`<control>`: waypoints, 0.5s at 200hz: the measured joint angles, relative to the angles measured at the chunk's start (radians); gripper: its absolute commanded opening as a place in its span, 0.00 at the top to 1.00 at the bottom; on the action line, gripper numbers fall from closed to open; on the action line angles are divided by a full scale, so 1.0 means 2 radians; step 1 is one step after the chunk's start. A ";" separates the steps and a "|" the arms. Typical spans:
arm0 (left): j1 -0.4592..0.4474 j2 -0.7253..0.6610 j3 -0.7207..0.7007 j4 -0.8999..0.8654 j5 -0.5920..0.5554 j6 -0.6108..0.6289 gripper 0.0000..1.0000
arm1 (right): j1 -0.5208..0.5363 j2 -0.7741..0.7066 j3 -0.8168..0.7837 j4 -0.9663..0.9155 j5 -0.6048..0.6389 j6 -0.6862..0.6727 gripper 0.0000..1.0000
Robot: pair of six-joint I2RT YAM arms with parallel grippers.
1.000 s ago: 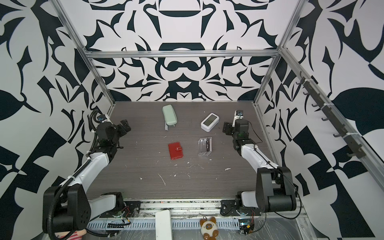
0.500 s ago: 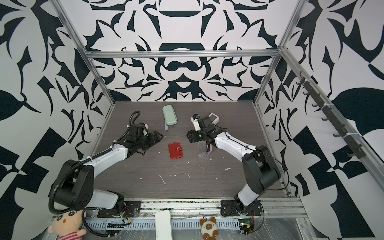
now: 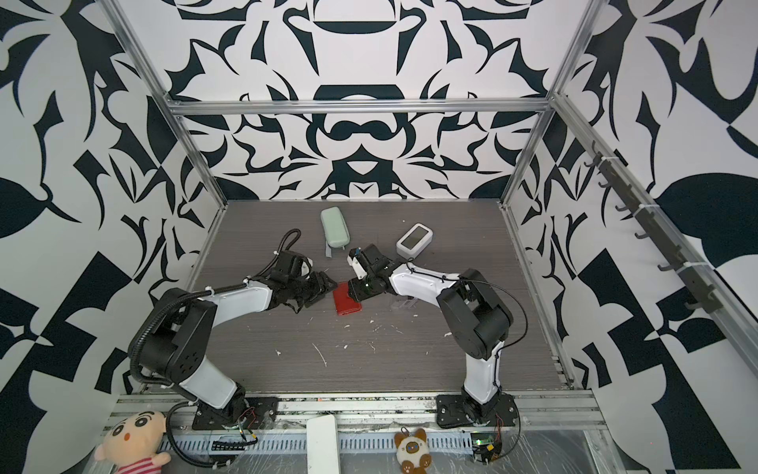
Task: Insert credit cards into a card holder
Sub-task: Open the button on the card holder.
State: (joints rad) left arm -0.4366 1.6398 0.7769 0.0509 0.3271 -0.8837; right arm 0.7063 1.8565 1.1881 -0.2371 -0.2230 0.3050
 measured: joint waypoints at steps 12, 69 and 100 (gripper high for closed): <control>-0.003 0.009 0.003 0.001 0.006 -0.003 0.44 | 0.004 0.005 0.004 -0.001 0.000 0.002 0.53; -0.008 0.036 0.014 0.007 0.019 -0.017 0.52 | 0.015 0.020 0.018 -0.002 0.014 0.004 0.56; -0.008 0.040 0.014 0.009 0.019 -0.019 0.57 | 0.019 0.037 0.023 -0.002 0.027 0.004 0.57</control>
State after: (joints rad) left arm -0.4530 1.7203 0.8059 0.0681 0.3649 -0.9218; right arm 0.7444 1.9308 1.2331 -0.2420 -0.1684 0.3138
